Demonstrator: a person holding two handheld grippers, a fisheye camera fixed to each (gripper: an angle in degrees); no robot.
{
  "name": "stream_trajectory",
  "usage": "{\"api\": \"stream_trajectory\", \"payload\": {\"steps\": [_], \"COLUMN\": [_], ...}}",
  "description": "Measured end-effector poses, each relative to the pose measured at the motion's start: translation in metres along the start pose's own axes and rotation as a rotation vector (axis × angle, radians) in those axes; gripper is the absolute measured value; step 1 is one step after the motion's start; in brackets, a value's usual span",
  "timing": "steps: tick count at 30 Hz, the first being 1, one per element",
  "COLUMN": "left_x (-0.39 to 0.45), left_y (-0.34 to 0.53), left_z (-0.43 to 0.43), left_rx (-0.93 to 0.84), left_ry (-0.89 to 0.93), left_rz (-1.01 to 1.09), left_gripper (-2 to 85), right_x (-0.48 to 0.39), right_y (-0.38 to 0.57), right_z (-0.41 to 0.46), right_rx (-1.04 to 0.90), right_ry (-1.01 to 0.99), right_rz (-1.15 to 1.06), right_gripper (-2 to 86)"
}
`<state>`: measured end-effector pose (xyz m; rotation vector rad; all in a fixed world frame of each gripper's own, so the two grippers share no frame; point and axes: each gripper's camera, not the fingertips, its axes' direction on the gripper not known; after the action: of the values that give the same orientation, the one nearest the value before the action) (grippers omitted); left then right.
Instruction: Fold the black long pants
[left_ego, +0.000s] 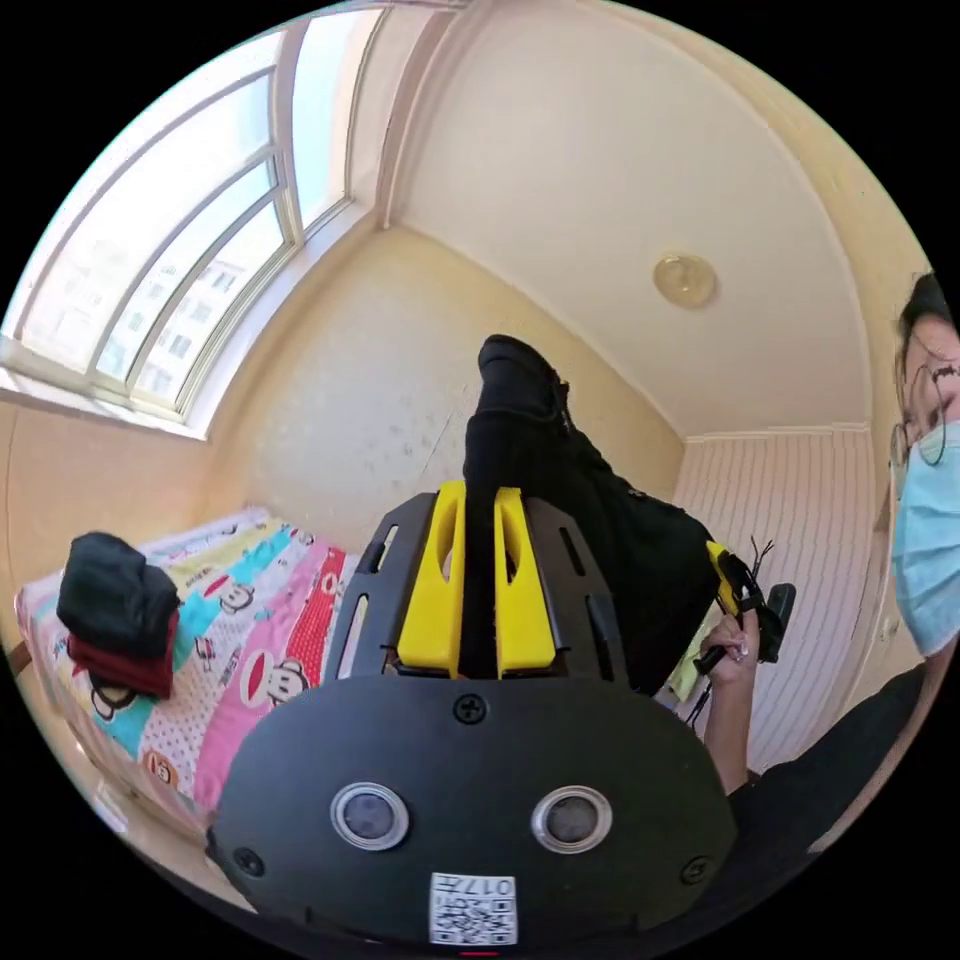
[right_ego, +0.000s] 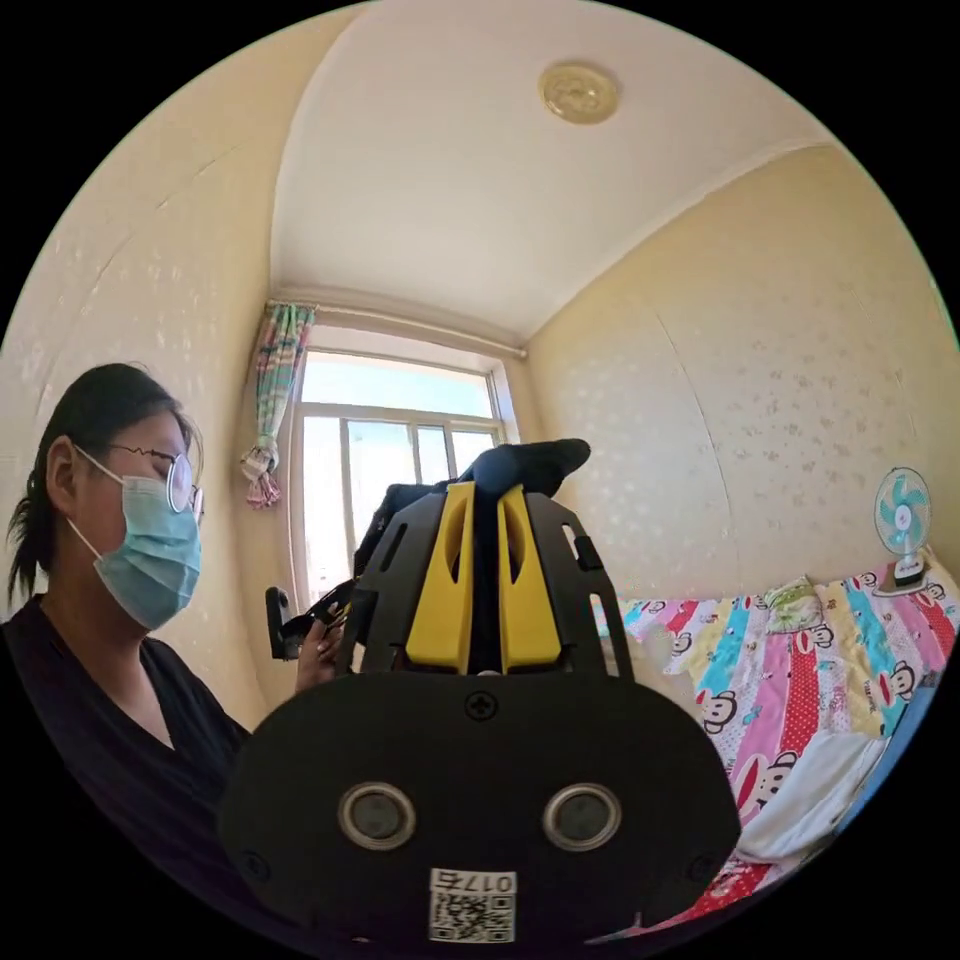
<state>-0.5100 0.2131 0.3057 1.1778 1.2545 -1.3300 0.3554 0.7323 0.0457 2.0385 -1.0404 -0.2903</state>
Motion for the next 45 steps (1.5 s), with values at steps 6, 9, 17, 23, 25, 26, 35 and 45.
{"api": "stream_trajectory", "payload": {"steps": [6, 9, 17, 23, 25, 26, 35, 45], "left_x": [0.06, 0.059, -0.055, -0.168, -0.198, -0.213, -0.236, -0.107], "left_y": [-0.027, -0.043, -0.089, 0.137, 0.234, 0.293, 0.426, 0.432], "left_z": [-0.011, 0.047, 0.423, 0.446, 0.428, 0.408, 0.19, 0.224], "left_rx": [0.171, 0.157, -0.496, -0.915, -1.106, -1.208, -1.099, -1.277], "left_ry": [0.026, -0.028, -0.304, -0.173, -0.173, -0.152, -0.241, 0.279], "left_rz": [0.098, 0.11, 0.027, 0.001, -0.024, -0.053, -0.336, -0.182], "left_gripper": [5.0, 4.9, 10.2, 13.3, 14.4, 15.2, 18.0, 17.5], "right_x": [-0.028, 0.008, 0.323, 0.359, 0.357, 0.352, 0.257, 0.218], "right_y": [-0.047, -0.08, -0.092, 0.163, 0.255, 0.311, 0.498, 0.558], "right_z": [-0.004, 0.044, 0.312, 0.305, 0.28, 0.262, 0.095, 0.001], "right_rx": [0.135, 0.079, -0.512, -0.855, -0.96, -1.028, -1.103, -0.79], "right_ry": [0.156, 0.253, 0.806, 0.618, 0.597, 0.579, 0.795, 0.361], "right_rz": [-0.076, -0.086, 0.261, 0.187, 0.228, 0.252, 0.378, 0.854], "right_gripper": [2.0, 2.7, 9.2, 8.2, 8.1, 8.0, 11.8, 5.3]}}
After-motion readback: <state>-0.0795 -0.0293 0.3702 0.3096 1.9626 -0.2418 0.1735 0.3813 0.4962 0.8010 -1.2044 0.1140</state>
